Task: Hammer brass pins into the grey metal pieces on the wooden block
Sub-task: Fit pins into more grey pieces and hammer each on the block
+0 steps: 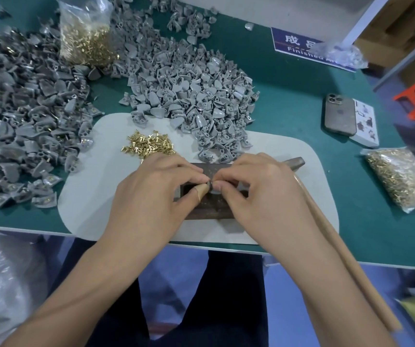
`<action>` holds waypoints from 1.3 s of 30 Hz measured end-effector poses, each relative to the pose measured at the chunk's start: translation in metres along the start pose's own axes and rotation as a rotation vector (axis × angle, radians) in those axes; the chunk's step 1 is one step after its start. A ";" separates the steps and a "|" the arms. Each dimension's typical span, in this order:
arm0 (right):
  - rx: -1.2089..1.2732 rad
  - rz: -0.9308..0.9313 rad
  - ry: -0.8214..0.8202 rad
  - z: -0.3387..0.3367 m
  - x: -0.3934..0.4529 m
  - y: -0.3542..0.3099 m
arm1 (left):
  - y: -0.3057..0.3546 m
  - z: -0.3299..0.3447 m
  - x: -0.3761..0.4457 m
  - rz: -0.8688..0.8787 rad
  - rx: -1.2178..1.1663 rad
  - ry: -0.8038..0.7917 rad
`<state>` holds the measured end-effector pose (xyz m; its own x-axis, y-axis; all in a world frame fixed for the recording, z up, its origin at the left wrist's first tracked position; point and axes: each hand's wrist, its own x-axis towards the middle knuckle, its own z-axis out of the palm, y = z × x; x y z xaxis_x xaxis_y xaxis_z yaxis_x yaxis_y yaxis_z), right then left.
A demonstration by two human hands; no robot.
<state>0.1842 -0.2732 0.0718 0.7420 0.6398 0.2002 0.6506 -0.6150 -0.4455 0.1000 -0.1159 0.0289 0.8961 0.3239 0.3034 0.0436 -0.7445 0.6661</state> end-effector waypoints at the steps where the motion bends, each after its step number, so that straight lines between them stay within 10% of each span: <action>1: -0.011 -0.001 0.000 0.000 0.000 0.000 | 0.000 0.000 0.000 0.002 0.003 0.002; 33: 0.083 0.056 0.046 0.011 -0.006 0.008 | 0.008 -0.006 0.001 0.094 0.134 -0.014; 39: 0.200 0.195 0.465 -0.012 -0.025 0.054 | 0.009 -0.006 0.004 0.072 0.167 -0.040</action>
<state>0.2026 -0.3273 0.0534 0.8689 0.2230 0.4420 0.4836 -0.5732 -0.6615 0.1012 -0.1181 0.0401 0.9162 0.2454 0.3169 0.0485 -0.8527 0.5201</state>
